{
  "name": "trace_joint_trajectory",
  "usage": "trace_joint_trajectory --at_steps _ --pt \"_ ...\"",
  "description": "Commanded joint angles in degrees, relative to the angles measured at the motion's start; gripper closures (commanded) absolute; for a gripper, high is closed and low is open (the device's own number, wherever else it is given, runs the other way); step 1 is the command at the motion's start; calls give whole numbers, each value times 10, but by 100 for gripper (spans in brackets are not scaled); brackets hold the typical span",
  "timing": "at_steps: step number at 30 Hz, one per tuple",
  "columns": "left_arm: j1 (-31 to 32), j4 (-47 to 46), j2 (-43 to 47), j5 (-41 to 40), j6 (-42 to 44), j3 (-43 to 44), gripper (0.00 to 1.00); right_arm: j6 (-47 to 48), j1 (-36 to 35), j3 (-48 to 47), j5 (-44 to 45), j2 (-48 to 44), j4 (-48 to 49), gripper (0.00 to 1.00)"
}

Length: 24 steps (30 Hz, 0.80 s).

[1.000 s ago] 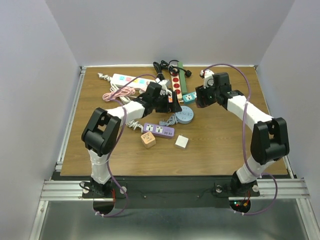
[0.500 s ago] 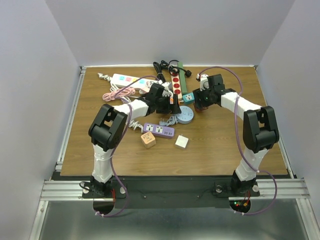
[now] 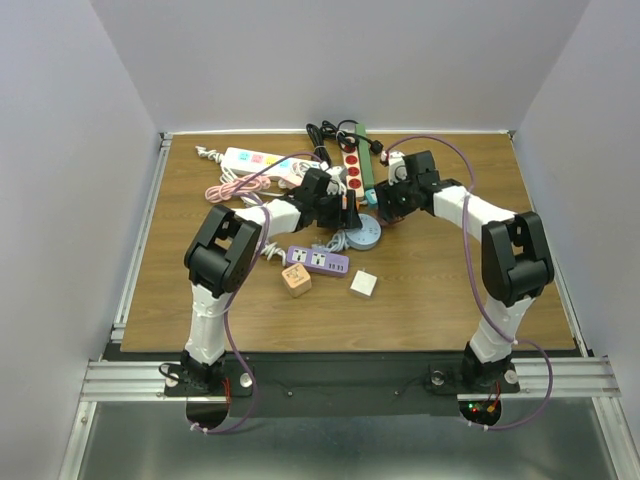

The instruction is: Insert the plug

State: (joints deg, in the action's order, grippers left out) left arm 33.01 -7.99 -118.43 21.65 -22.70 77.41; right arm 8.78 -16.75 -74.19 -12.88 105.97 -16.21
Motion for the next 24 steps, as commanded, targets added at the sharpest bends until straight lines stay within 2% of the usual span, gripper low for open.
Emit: trace_joint_trajectory --at_steps 1,9,13,16,19,20,21,24 --pt "4 -39 1 30 10 24 23 -13 -15 0 -22 -10 26 100" --pt "4 -77 -3 76 29 -2 37 -38 -42 48 -97 -58 25 100" --pt "4 -115 1 116 42 -26 43 -47 -62 67 -87 -91 4 100" --pt "6 -126 13 125 53 -36 43 -51 -68 56 -42 -112 -37 100" --pt "2 -115 40 83 61 -45 40 -51 -67 38 5 -137 -77 100" --pt "-1 -104 53 59 63 -45 38 -50 -67 34 9 -142 -85 100" --pt "-7 -99 63 45 65 -49 31 -44 -68 26 1 -152 -101 99" --pt "-14 -95 97 8 74 -66 25 -35 -74 16 -31 -156 -124 100"
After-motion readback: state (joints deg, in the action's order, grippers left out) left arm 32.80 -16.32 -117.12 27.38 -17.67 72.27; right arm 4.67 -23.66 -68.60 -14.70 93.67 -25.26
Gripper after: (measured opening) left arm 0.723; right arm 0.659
